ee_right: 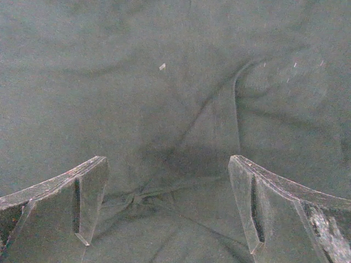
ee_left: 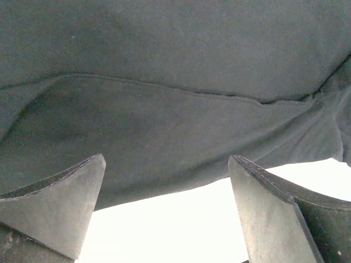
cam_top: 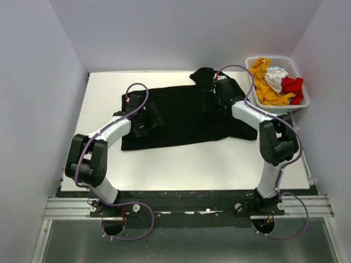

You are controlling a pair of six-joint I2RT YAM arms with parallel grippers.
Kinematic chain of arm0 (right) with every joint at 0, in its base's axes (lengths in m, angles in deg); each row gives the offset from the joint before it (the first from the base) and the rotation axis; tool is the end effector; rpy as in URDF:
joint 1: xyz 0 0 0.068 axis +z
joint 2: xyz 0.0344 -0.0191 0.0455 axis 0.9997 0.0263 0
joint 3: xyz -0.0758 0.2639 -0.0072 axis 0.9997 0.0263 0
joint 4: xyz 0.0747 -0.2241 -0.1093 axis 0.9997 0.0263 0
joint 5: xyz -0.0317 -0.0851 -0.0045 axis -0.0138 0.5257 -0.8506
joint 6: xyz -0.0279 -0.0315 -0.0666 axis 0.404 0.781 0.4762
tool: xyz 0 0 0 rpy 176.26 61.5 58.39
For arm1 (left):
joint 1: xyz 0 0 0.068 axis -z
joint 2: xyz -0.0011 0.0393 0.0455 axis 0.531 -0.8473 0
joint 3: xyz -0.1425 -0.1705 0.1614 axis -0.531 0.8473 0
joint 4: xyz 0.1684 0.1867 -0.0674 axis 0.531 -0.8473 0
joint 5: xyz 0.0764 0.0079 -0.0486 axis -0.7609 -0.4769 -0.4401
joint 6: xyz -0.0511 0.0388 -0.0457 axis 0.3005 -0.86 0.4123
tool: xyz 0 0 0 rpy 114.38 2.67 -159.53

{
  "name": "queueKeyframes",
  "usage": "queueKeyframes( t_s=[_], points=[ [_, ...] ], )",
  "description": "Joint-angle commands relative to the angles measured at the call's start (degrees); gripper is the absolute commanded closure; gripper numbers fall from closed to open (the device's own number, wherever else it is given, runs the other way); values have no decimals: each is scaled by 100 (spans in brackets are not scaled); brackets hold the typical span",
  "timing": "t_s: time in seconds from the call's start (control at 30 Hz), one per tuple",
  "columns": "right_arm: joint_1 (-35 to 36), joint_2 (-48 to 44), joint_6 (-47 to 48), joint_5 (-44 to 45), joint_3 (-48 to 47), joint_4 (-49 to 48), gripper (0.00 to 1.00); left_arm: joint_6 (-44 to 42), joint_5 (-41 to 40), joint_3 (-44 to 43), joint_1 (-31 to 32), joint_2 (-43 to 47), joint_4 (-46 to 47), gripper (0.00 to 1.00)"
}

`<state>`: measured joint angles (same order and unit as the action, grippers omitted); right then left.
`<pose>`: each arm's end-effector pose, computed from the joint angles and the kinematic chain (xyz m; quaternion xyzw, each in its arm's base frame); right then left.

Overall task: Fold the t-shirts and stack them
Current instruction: Fold the flattened tshirt in 1/3 of the way

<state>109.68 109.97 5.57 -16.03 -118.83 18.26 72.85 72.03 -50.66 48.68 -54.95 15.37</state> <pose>0.4236 0.1526 0.2000 -0.0466 0.9069 0.0456 0.4162 0.3340 -0.1111 0.1818 -0.2217 0.9186 -0.2330 0.2295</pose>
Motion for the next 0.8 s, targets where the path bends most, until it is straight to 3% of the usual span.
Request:
queueKeyframes(
  t_s=[0.0, 0.3, 0.77],
  points=[
    [3, 246, -655, 88, -26, 418, 0, 4, -19, 41, -51, -97, 187, 1],
    [4, 666, -1254, -437, 165, 143, 0, -31, 92, 151, -43, -441, 253, 1],
    [12, 1627, -1367, -1284, -1590, -778, 0, -41, -102, 409, -43, -554, 159, 1]
  ],
)
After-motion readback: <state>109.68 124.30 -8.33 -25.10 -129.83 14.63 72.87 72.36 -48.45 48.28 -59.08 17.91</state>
